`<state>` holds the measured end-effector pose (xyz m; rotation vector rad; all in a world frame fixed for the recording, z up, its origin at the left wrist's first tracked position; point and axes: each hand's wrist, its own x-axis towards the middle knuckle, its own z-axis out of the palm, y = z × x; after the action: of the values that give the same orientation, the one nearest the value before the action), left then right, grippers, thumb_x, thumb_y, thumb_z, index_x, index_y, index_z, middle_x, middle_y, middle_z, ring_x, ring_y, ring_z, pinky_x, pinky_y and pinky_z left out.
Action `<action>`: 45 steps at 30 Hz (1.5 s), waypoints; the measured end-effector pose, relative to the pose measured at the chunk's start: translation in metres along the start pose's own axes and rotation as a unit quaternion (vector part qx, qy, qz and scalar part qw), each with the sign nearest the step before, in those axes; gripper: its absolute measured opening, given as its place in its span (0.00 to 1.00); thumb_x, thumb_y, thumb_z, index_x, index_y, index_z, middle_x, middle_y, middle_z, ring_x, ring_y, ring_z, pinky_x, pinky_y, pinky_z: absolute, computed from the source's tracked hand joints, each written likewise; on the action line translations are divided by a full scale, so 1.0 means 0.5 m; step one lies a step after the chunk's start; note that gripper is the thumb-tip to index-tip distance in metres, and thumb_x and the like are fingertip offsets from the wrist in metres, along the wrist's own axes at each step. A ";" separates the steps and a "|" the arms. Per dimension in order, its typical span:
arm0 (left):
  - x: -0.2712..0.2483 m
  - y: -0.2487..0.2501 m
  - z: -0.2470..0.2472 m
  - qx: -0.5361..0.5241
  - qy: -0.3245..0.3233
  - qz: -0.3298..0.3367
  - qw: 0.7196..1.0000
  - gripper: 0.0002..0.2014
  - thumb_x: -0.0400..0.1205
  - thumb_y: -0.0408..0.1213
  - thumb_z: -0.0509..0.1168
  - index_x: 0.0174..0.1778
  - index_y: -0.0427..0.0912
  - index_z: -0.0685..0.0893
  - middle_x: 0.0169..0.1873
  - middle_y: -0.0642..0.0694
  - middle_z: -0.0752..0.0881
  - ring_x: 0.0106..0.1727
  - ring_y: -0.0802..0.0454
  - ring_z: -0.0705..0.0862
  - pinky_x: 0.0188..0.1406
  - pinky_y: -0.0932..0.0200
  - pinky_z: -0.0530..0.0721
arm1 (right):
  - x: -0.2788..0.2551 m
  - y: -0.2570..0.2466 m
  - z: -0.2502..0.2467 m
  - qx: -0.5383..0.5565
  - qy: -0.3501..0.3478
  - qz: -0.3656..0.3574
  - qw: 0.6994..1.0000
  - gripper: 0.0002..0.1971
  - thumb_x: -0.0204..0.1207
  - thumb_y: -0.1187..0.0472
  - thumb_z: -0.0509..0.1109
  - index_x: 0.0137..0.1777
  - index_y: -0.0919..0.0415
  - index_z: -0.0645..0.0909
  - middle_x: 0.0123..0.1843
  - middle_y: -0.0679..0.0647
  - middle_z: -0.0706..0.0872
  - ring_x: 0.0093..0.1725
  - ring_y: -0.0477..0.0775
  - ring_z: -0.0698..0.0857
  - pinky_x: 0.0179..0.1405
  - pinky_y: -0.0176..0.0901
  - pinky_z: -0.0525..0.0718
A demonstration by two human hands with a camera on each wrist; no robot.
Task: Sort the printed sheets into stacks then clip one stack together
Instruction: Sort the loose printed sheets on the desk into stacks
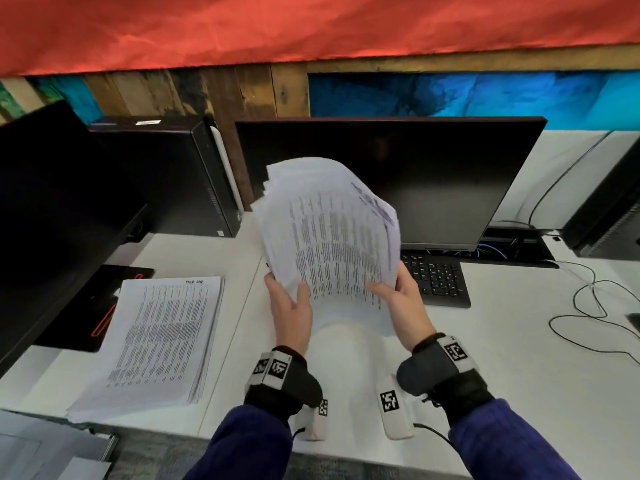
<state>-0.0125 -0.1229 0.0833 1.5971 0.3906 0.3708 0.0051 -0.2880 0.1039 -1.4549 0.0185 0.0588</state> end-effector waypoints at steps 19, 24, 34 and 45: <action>0.004 0.001 -0.023 -0.025 -0.003 0.032 0.999 0.17 0.85 0.32 0.58 0.62 0.55 0.62 0.59 0.49 0.78 0.57 0.53 0.81 0.46 0.72 0.79 | -0.006 0.004 0.007 0.044 0.034 -0.036 0.998 0.17 0.77 0.71 0.68 0.63 0.60 0.72 0.57 0.54 0.86 0.55 0.50 0.87 0.48 0.40 0.86; 0.014 -0.021 -0.028 0.040 -0.030 0.011 0.999 0.20 0.85 0.33 0.59 0.73 0.47 0.64 0.60 0.44 0.79 0.48 0.59 0.81 0.40 0.75 0.77 | 0.006 0.003 0.015 -0.052 0.070 -0.052 0.995 0.15 0.78 0.72 0.64 0.55 0.50 0.74 0.54 0.51 0.83 0.57 0.59 0.84 0.53 0.49 0.86; 0.046 0.103 0.018 0.348 -0.133 0.355 0.857 0.08 0.83 0.27 0.56 0.52 0.42 0.77 0.46 0.48 0.80 0.47 0.47 0.76 0.50 0.53 0.72 | 0.040 -0.142 -0.024 -0.467 -0.014 -0.164 0.869 0.28 0.70 0.69 0.70 0.67 0.44 0.75 0.58 0.40 0.84 0.60 0.46 0.75 0.76 0.57 0.56; 0.085 0.079 -0.069 0.193 -0.006 0.143 0.971 0.17 0.72 0.44 0.76 0.51 0.47 0.77 0.46 0.56 0.82 0.47 0.59 0.80 0.53 0.65 0.77 | 0.001 -0.019 -0.120 -0.038 0.035 0.011 0.999 0.11 0.77 0.71 0.69 0.59 0.68 0.84 0.51 0.58 0.91 0.48 0.52 0.91 0.45 0.43 0.87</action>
<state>0.0101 -0.0747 0.1251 2.0449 0.2301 0.5283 0.0075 -0.3486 0.1062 -1.5315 0.0917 0.0267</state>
